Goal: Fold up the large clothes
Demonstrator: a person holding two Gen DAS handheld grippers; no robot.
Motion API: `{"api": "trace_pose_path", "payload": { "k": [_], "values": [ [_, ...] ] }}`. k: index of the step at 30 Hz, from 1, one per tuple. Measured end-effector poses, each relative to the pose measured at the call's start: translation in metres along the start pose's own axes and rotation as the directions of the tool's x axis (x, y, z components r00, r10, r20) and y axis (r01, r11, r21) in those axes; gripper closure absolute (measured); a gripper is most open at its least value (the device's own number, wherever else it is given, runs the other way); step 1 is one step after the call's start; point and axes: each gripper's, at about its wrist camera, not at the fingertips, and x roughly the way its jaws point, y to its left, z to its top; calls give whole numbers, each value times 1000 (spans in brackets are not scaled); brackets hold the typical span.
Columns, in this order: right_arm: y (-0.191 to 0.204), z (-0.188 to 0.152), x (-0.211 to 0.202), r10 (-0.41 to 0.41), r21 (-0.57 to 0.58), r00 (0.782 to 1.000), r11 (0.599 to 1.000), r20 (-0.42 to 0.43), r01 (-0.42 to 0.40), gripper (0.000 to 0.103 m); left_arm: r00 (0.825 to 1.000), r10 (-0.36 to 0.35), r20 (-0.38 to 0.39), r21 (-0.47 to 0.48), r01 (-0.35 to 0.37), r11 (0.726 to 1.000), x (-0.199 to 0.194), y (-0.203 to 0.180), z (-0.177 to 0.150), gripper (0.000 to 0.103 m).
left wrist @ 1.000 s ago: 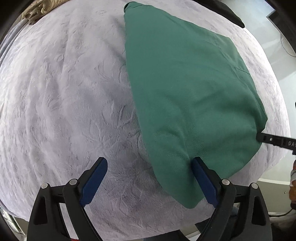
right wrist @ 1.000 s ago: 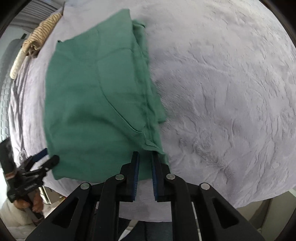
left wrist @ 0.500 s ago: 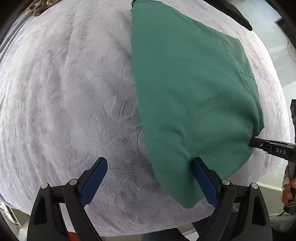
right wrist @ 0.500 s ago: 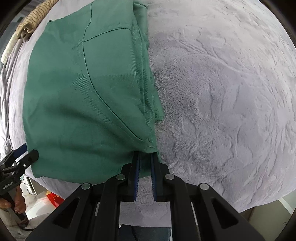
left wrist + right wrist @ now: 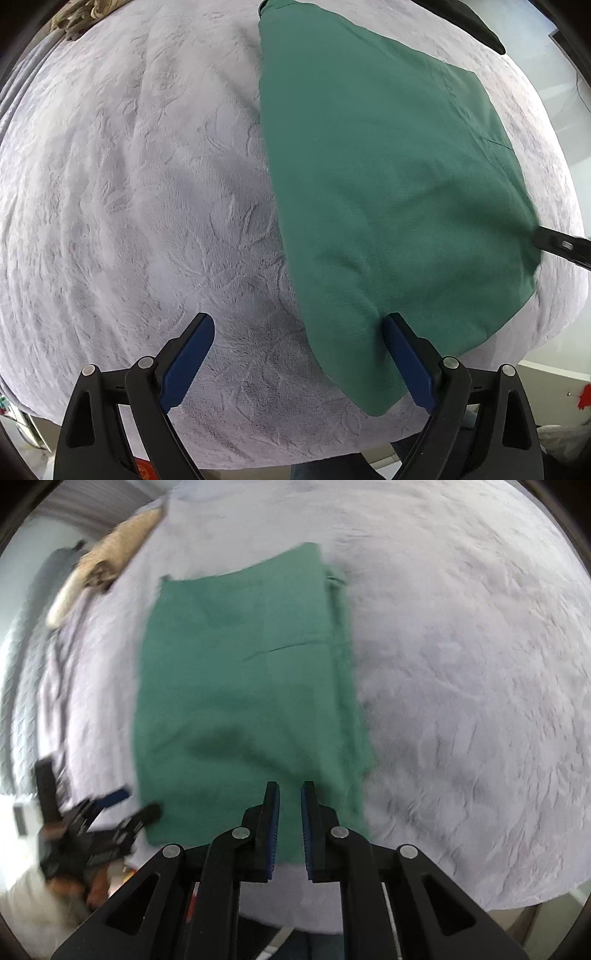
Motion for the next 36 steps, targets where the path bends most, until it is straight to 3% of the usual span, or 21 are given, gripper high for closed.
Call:
{"api": "trace_pose_path", "payload": {
  "k": [4,11,18,30,34,36],
  "values": [
    [-21,3,32,11,106,998,994,-61,-5,100,1000,3,-9,5,-3,1000,0,-3,1,9],
    [-9,-7,16,-3,43,996,999,-89,7,99,1000,9,-8,-9,-9,1000,-2,-3,1,9],
    [-9,-27,6,-7,69,994,998,-112,15,96,1000,19,-5,-5,-19,1000,-5,-4,0,9],
    [-10,-20,-11,-29,66,998,997,-60,33,95,999,40,-11,-16,-40,999,-15,-6,7,9],
    [-11,-11,-32,-39,46,999,998,17,38,95,998,55,5,-21,-54,998,-19,-4,8,9],
    [-10,-1,-36,-37,42,999,998,34,35,89,998,67,22,-33,-66,997,-24,-2,11,9]
  ]
}}
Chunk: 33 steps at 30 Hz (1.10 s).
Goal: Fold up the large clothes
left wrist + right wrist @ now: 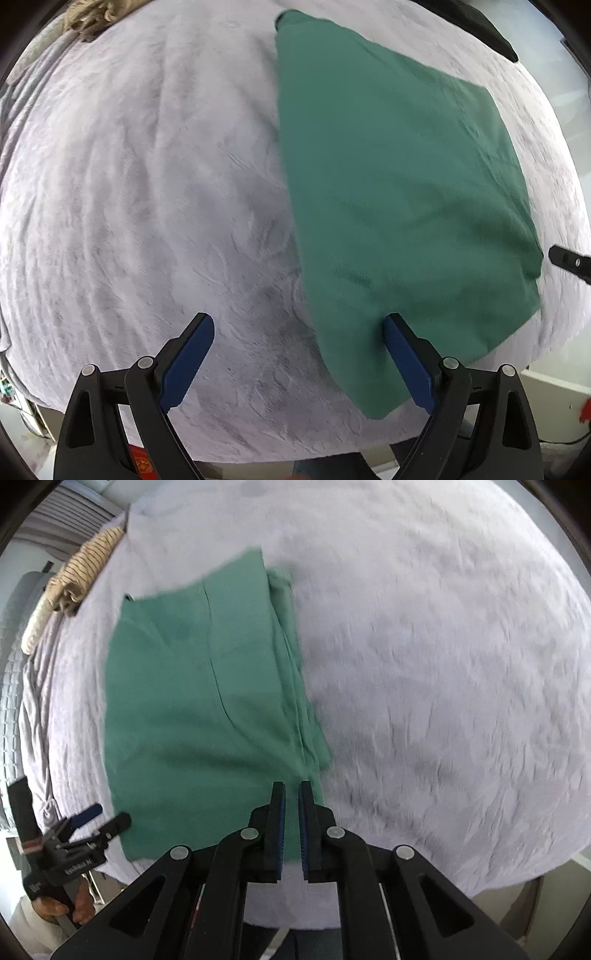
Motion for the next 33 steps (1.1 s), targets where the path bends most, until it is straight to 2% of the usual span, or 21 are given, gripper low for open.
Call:
{"api": "trace_pose_path", "payload": {
  "k": [1,2,3,6,8,11,14,18,27,33],
  "values": [
    [0,8,0,0,1,1000,1000,7,0,82,1000,2,4,-7,-2,1000,-2,1,2,9],
    [0,13,1,1,3,1000,1000,14,-1,63,1000,5,9,-17,-5,1000,-4,2,4,9],
    [1,20,2,7,4,1000,1000,27,-7,53,1000,9,14,-22,-9,1000,-6,3,6,9],
    [6,37,13,27,-15,999,1000,23,-26,53,999,25,34,-28,-24,999,-12,3,12,9],
    [10,47,26,28,-20,1000,999,4,-28,58,999,31,38,-30,-30,999,-15,3,15,9],
    [11,57,43,18,-20,999,1000,-32,-19,96,998,42,43,-35,-40,999,-17,3,16,9],
    [5,62,59,-15,-23,998,1000,-56,14,96,998,51,41,-45,-49,998,-22,2,17,9],
    [1,66,70,-21,-9,997,1000,-72,21,96,996,87,30,-42,-86,995,-22,-1,16,9],
    [-5,43,20,-29,-1,999,1000,-37,29,95,995,95,31,-72,-93,993,-20,3,15,9],
    [-2,24,7,-32,-1,998,1000,-52,32,95,993,115,30,-76,-112,991,-19,6,14,9]
  ]
}}
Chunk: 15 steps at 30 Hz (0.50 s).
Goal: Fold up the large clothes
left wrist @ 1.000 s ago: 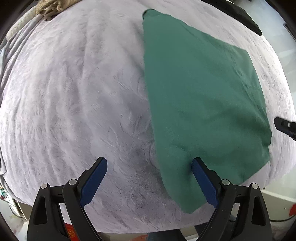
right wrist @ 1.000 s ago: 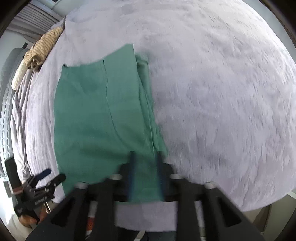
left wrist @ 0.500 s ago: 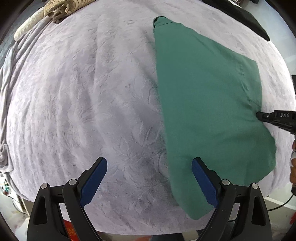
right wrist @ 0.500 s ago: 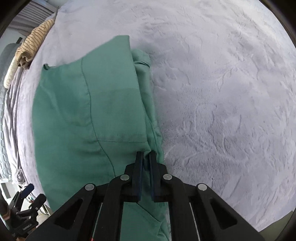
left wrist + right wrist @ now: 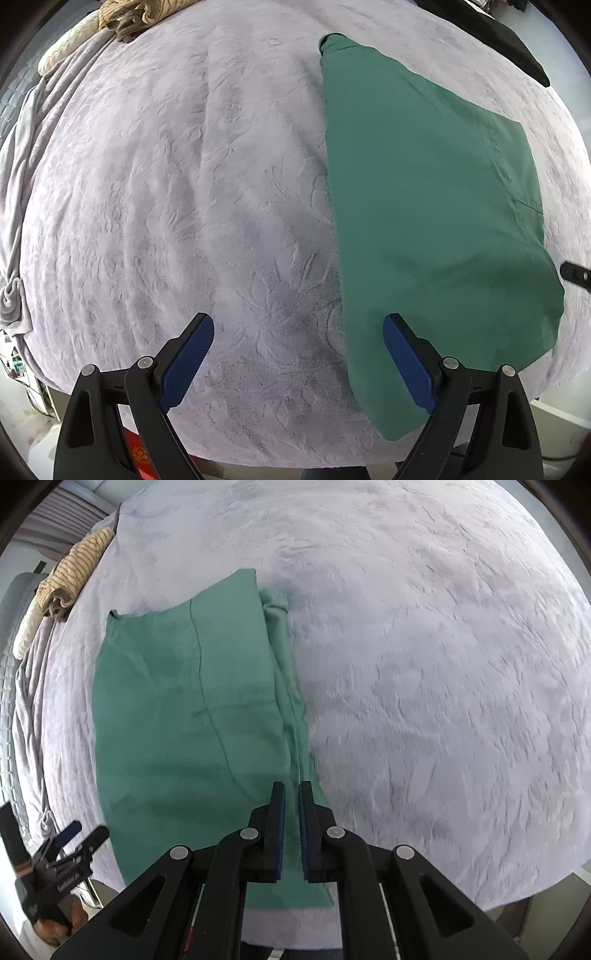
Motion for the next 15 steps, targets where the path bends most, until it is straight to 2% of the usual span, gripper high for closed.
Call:
{"api": "trace_pose_path", "payload": {
  "k": [5,14,15],
  "values": [
    [3,-12,-4,-1,0,1000,1000,-9,1,95,1000,10,2,-3,-10,1000,-3,1,0,9],
    [24,-13,-17,-27,-43,999,999,23,28,95,999,24,22,20,-25,999,-14,-6,-2,9],
    [24,-13,-20,-28,-46,999,999,27,29,95,999,23,23,22,-24,999,-16,-6,-1,0]
  ]
}}
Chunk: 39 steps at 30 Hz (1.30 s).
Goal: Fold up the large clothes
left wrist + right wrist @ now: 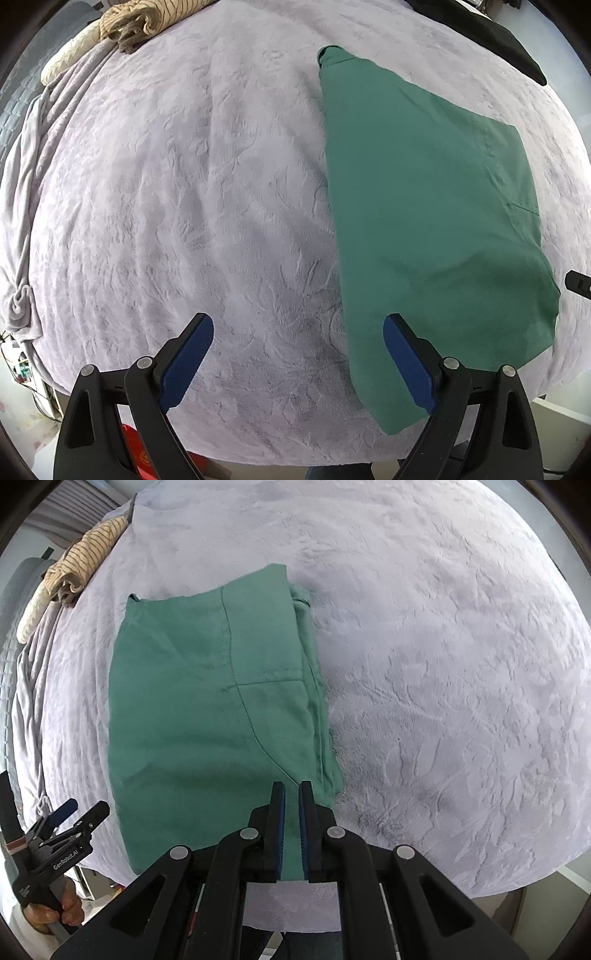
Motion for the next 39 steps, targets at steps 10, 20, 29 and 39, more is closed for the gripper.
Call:
{"api": "trace_pose_path", "payload": {
  "k": [10,20,29,39],
  "values": [
    [5,-4,-32,-23,-42,998,999,63,25,44,999,-20,42,21,20,1000,-20,-7,9,0],
    [38,3,-59,-72,-116,983,989,171,92,0,994,-10,111,41,6,999,-50,-15,20,0],
    [49,5,-65,-125,-126,977,981,170,147,0,991,7,133,19,-9,1000,-59,-13,23,0],
    [46,5,-68,-149,-88,974,982,168,165,0,988,18,152,21,-21,1000,-69,-18,23,0]
  ]
}}
